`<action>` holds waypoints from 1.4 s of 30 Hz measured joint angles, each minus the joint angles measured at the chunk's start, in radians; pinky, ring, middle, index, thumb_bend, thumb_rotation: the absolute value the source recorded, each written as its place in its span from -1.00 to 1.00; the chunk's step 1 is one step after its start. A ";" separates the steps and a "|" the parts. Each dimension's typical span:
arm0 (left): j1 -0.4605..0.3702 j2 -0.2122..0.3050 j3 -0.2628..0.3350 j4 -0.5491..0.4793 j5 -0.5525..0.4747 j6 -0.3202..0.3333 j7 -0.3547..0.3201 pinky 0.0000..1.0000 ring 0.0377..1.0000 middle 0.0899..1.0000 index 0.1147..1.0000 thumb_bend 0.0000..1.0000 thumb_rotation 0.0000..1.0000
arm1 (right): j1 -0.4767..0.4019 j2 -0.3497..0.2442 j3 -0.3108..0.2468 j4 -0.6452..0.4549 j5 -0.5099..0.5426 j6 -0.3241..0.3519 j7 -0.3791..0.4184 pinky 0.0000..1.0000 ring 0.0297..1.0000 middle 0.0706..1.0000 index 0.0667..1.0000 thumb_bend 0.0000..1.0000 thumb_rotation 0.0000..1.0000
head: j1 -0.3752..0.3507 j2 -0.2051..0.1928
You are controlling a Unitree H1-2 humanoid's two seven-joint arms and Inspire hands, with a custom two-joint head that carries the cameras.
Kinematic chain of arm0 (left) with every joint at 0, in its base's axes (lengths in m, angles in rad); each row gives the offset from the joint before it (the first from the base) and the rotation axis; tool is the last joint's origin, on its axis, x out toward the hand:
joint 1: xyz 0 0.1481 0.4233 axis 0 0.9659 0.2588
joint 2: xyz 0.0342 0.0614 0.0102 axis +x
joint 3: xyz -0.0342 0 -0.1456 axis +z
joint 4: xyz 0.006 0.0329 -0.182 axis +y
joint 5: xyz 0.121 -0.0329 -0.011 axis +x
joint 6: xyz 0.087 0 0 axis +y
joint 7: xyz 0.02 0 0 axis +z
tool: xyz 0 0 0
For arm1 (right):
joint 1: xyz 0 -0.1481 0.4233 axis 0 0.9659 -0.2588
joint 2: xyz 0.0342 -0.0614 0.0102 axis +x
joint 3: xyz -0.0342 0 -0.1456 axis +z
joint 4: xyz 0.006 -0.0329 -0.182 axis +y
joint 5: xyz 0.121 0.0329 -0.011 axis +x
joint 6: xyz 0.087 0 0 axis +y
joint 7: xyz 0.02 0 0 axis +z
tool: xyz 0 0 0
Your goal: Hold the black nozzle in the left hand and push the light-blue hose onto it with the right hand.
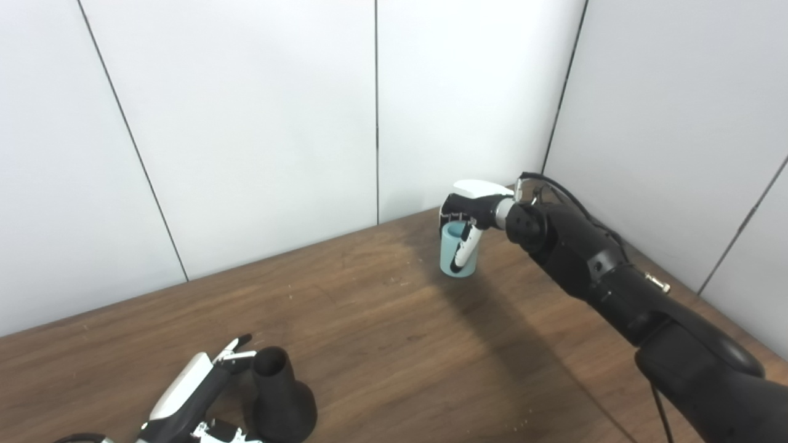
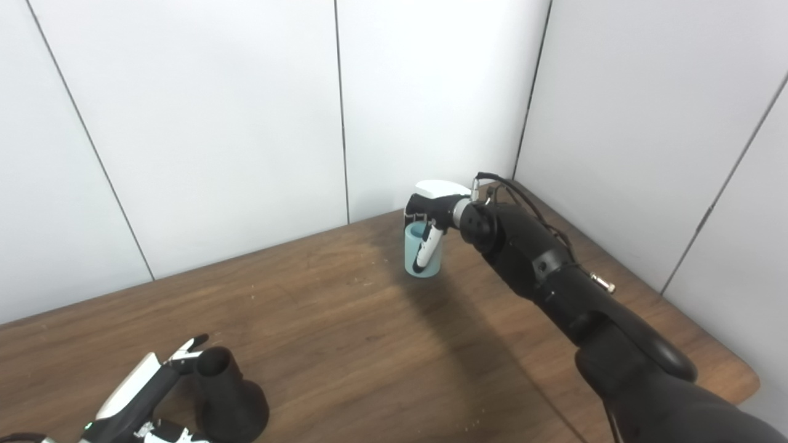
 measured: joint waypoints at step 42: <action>-0.030 -0.040 -0.007 -0.024 0.026 0.089 -0.025 1.00 0.24 -0.10 -0.19 0.05 -1.00 | -0.079 0.113 -0.026 -0.515 0.052 0.040 0.212 -0.24 -0.08 -0.14 -0.15 0.01 -1.00 | 0.313 0.063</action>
